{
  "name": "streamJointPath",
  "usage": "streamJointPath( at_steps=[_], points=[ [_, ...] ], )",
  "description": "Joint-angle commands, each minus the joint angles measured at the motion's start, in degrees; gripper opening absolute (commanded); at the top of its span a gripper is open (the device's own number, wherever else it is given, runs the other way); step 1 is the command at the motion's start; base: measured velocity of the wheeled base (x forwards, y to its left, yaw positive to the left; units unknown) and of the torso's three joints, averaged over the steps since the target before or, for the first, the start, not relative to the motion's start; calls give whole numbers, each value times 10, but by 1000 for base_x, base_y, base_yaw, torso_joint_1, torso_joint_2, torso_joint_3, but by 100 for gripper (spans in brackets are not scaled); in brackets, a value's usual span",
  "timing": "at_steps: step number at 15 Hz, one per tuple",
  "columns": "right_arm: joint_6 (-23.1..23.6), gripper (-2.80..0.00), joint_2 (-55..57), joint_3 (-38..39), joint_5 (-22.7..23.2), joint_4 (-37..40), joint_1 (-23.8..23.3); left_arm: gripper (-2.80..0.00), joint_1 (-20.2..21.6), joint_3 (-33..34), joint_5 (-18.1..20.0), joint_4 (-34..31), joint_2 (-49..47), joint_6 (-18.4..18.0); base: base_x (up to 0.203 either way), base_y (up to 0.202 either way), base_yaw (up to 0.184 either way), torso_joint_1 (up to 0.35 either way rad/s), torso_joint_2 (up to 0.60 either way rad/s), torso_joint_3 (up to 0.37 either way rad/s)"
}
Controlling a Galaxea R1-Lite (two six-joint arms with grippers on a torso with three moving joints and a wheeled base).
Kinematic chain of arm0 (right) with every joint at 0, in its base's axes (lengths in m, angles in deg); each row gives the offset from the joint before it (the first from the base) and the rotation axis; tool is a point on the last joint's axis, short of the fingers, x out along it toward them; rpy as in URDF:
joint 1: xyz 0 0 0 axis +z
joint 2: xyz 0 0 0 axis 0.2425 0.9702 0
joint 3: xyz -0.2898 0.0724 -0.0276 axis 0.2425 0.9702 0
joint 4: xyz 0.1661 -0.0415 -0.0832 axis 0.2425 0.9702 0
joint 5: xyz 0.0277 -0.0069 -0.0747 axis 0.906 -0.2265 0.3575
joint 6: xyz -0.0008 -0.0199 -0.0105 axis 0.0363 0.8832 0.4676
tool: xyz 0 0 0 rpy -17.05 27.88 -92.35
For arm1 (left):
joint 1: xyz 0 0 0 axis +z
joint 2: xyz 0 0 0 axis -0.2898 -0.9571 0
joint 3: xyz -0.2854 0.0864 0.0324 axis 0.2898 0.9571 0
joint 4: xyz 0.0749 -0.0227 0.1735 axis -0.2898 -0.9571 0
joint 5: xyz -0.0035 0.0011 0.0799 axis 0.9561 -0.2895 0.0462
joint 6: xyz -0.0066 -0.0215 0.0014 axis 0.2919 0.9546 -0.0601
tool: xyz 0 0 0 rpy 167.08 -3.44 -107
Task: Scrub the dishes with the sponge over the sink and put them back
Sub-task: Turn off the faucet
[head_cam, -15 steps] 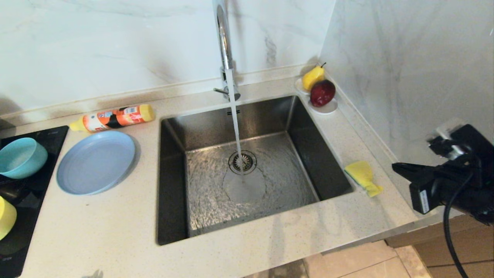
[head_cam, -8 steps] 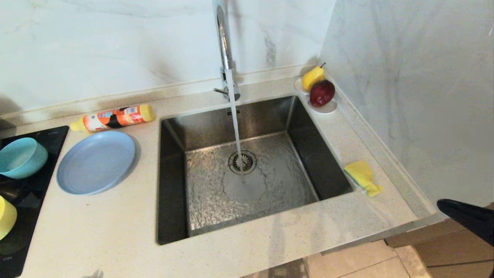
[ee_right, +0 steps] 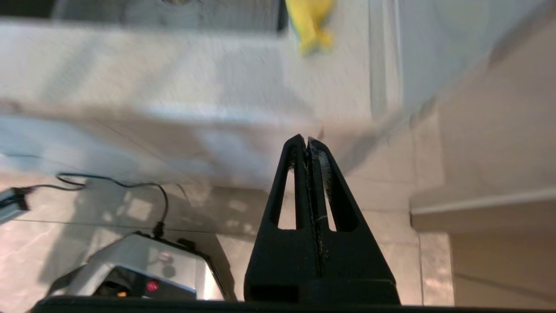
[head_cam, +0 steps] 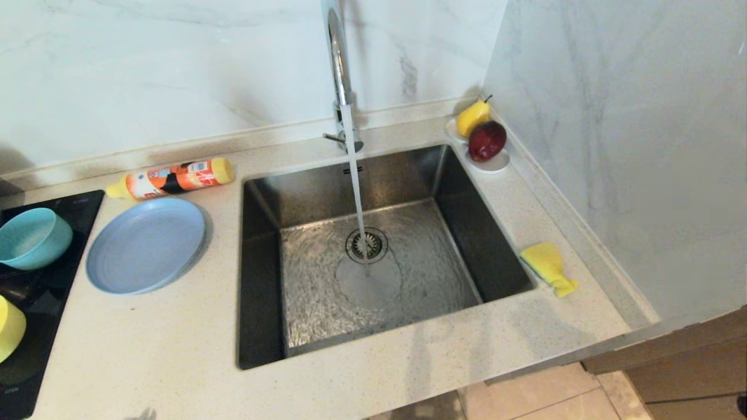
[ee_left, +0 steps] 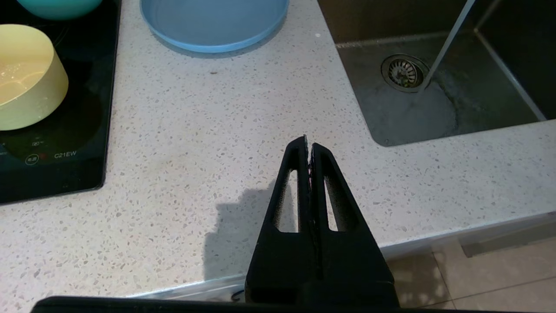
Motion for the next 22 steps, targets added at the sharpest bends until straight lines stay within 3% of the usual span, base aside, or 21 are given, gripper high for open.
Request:
streamJointPath(
  at_steps=[1,4,8,12,14,18,22],
  points=[
    [6,-280,-93,73,-3,-4,-13,-280,0,13,0,1,-1,0,0,0,0,0,0,0],
    [10,-280,-141,105,-18,6,-41,-280,0,13,0,1,-1,0,0,0,0,0,0,0],
    [23,-280,-141,105,-82,45,-40,-280,1,13,0,1,-1,0,0,0,0,0,0,0],
    [15,-280,-142,106,-78,48,-41,-280,0,13,0,1,-1,0,0,0,0,0,0,0],
    [-15,-280,-142,106,-80,84,-41,-280,1,13,0,1,-1,0,0,0,0,0,0,0],
    [-53,-280,-142,106,-83,83,-41,-280,0,13,0,1,-1,0,0,0,0,0,0,0],
    [-62,-280,-141,105,-84,82,-41,-280,0,13,0,1,-1,1,0,0,0,0,0,0]
  ],
)
